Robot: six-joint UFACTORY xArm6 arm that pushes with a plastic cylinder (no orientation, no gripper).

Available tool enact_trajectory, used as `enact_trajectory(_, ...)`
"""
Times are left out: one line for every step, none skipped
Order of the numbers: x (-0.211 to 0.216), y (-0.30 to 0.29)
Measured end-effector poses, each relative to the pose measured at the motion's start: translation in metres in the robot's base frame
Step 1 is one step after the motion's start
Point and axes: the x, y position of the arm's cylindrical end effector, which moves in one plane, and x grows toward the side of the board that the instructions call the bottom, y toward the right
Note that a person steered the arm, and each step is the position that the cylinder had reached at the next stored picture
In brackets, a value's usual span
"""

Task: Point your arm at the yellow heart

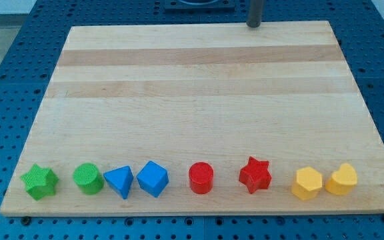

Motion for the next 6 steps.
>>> enact_trajectory(0.000, 0.000)
enact_trajectory(0.000, 0.000)
enact_trajectory(0.002, 0.006)
enact_trajectory(0.036, 0.022)
enact_trajectory(0.076, 0.093)
enact_trajectory(0.125, 0.164)
